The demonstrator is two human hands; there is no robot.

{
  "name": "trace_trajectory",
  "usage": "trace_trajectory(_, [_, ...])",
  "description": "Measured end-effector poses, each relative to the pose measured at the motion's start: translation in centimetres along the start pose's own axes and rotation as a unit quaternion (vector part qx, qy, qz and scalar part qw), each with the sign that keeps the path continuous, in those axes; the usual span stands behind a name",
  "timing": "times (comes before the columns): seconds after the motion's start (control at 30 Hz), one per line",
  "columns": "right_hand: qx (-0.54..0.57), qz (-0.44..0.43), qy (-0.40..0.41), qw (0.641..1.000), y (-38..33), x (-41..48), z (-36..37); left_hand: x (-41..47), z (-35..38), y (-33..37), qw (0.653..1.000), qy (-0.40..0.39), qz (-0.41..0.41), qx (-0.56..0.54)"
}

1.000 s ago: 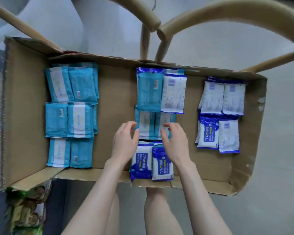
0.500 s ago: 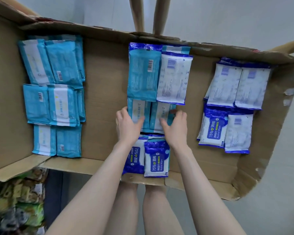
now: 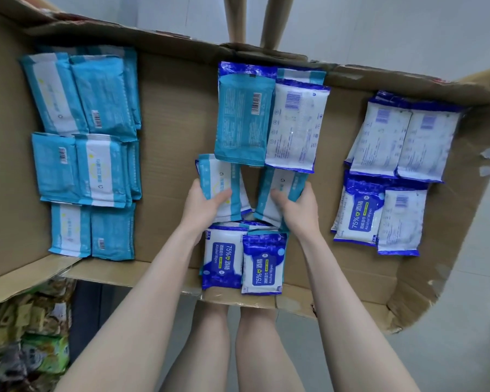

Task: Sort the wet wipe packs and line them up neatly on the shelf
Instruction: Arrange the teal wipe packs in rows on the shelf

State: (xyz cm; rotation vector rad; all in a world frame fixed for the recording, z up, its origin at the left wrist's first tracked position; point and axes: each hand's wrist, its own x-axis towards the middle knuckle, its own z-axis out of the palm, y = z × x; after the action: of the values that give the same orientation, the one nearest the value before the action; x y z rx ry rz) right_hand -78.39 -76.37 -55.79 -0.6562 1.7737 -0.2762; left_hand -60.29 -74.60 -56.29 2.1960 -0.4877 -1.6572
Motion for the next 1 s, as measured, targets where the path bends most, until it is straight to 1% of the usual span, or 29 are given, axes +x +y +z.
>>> trace_trajectory(0.13, [0.068, 0.005, -0.029, 0.997, -0.2, -0.6, -0.8, -1.0, -0.5, -0.2, 0.997, -0.003, 0.020, -0.069])
trace_trajectory(0.27, [0.155, 0.059, -0.073, 0.983, -0.4, -1.2, -1.4, -1.7, -0.8, -0.4, 0.992, 0.010, 0.026, -0.125])
trace_trajectory(0.33, [0.177, 0.086, -0.094, 0.976, -0.3, -1.3, -1.5, -1.8, -1.0, -0.4, 0.989, 0.005, 0.025, -0.143])
trace_trajectory(0.4, [0.172, 0.104, -0.118, 0.972, -0.2, -1.6, -1.5, -2.0, -1.0, -0.2, 0.991, -0.016, 0.021, -0.133])
trace_trajectory(0.47, [0.170, 0.107, -0.129, 0.971, 0.0, -1.8, -1.3, -1.9, -0.7, -0.1, 0.995, -0.025, 0.027, -0.096])
trace_trajectory(0.63, [0.165, 0.101, -0.117, 0.974, 0.0, -2.6, -1.3, -2.0, -0.2, -0.5, 0.998, 0.043, 0.047, 0.011])
trace_trajectory(0.67, [0.161, 0.101, -0.112, 0.975, -0.1, -2.9, -1.5, -2.3, -0.2, -0.5, 0.998, 0.051, 0.040, 0.017])
trace_trajectory(0.73, [0.156, 0.101, -0.105, 0.977, -0.3, -3.7, -1.9, -3.3, -0.6, -0.2, 0.999, 0.035, 0.032, 0.019])
trace_trajectory(0.83, [0.157, 0.097, -0.102, 0.977, -1.0, -5.4, -2.7, -5.4, -1.3, 0.8, 0.997, -0.003, 0.060, 0.040])
trace_trajectory(0.9, [0.163, 0.085, -0.102, 0.978, -1.4, -6.6, -3.3, -6.7, -1.7, 1.9, 0.996, 0.002, 0.076, 0.046])
trace_trajectory(1.0, [0.183, 0.041, -0.083, 0.979, -2.2, -7.9, -4.0, -7.6, -1.5, 4.7, 0.991, 0.014, 0.129, 0.030])
